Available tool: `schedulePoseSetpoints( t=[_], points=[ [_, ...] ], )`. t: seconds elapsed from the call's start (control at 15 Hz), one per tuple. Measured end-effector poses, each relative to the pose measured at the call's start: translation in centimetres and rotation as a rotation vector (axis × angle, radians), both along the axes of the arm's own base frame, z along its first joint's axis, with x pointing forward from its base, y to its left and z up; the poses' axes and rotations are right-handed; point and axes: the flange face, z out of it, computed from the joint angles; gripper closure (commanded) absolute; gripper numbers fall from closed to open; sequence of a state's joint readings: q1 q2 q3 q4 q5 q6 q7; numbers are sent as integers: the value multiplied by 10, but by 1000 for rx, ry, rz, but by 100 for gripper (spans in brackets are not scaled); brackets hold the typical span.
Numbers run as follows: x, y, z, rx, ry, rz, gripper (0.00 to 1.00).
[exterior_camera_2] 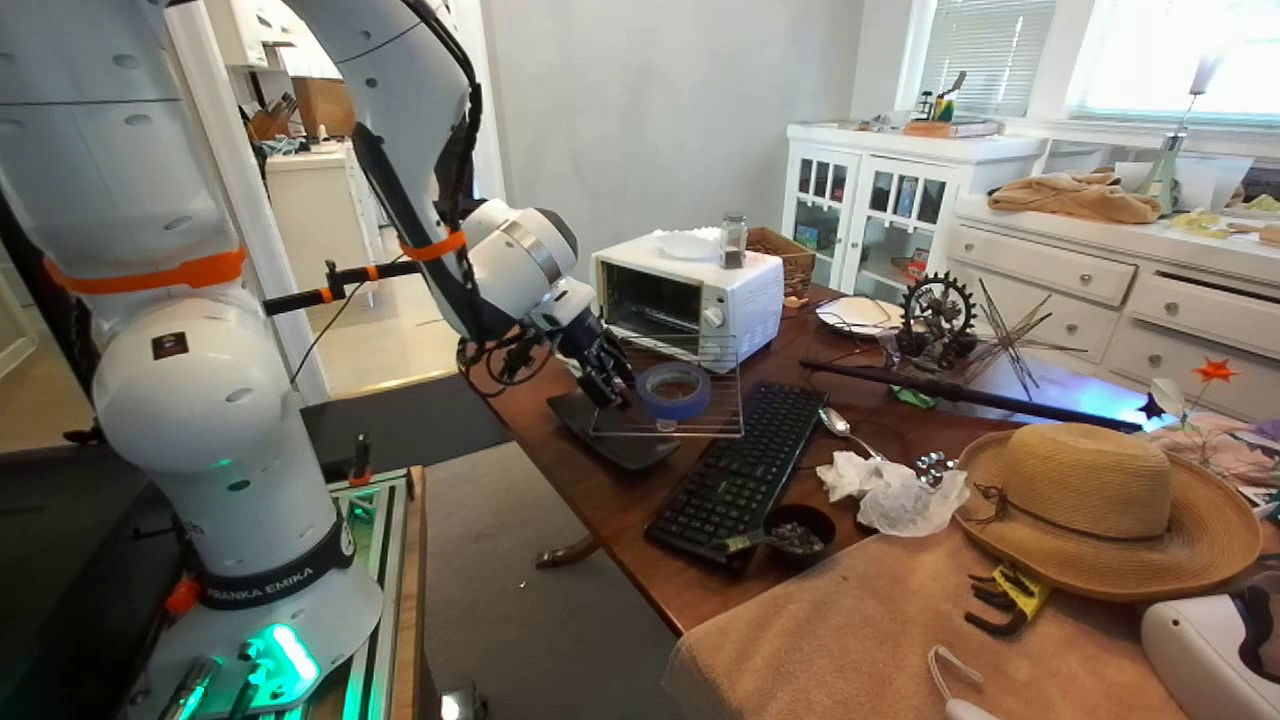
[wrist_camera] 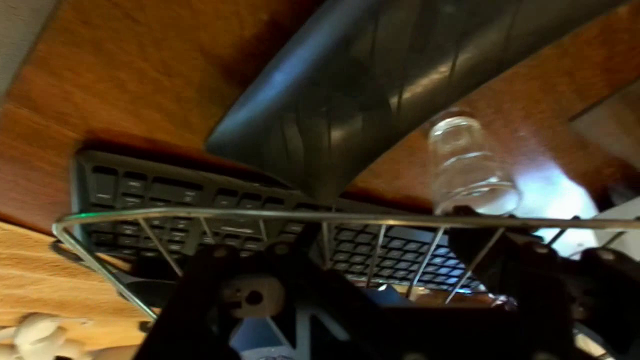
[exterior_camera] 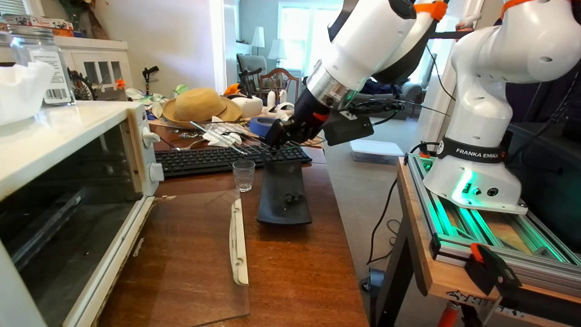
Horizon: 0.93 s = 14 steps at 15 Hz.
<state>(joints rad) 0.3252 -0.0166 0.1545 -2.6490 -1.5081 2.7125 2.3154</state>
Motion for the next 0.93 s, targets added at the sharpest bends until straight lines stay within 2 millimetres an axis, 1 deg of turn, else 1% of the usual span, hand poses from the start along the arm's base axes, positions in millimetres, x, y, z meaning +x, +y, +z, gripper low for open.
schedulePoseSetpoints(
  t=[0.13,0.2,0.27,0.4,0.47,0.73,0.87,0.93],
  points=[
    [14,27,1,24,-1,87,36],
    [20,34,-2,28,3,104,36],
    [24,38,-5,29,8,110,36],
    [26,39,-10,25,16,113,36],
    [26,38,-11,25,16,114,61],
    [27,36,-12,23,19,97,61],
    [29,27,-15,23,25,43,61],
    [30,19,-16,27,25,-1,61]
  ],
)
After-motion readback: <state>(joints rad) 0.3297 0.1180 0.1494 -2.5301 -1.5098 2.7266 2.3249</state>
